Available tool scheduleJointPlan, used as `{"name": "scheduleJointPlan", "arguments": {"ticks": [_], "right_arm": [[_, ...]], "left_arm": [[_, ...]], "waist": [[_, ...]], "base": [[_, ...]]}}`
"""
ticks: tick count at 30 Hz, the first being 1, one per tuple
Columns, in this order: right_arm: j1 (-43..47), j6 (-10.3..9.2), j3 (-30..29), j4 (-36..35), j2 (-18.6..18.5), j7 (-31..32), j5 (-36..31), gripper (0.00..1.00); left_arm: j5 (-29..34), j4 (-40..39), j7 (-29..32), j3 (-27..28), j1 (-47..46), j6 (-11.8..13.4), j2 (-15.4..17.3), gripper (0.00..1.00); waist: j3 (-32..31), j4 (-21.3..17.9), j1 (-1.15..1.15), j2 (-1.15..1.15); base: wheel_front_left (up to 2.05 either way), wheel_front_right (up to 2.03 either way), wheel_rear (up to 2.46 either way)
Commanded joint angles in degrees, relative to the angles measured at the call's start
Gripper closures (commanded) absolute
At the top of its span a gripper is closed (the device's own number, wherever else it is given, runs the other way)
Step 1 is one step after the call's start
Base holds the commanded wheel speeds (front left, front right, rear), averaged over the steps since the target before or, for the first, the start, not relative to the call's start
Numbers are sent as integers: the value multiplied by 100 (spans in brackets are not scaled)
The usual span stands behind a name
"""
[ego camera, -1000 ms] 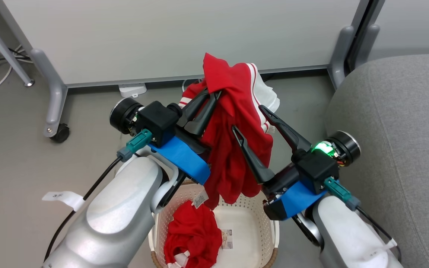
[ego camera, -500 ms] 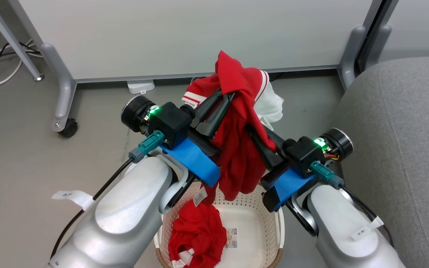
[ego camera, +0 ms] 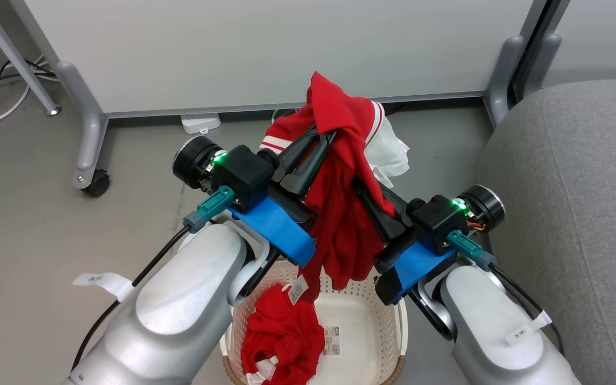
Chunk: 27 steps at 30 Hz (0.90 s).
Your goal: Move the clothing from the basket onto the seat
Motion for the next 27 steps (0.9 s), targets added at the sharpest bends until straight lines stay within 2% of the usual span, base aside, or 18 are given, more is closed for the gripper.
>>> {"name": "scheduleJointPlan", "arguments": {"ticks": [1,15,16,17,27], "right_arm": [[1,3,12,-37,6,-20,43,100],[-9,3,27,-56,6,-20,150,100],[-10,3,30,-56,6,-20,151,100],[-10,3,29,-59,6,-20,154,100],[84,3,-246,-134,4,-21,274,100]], "left_arm": [[13,7,-34,-1,-48,-6,8,100],[54,23,-39,-32,-74,24,18,100],[65,20,-39,-21,-69,35,13,68],[63,26,-40,-14,-58,36,7,1],[120,-9,-41,16,23,75,14,0]], "waist": [[5,-5,0,0],[34,-8,0,0],[36,-8,0,0],[38,-8,0,0],[99,10,0,0]], "base": [[0,0,0],[0,0,0],[0,0,0],[0,0,0],[0,0,0]]}}
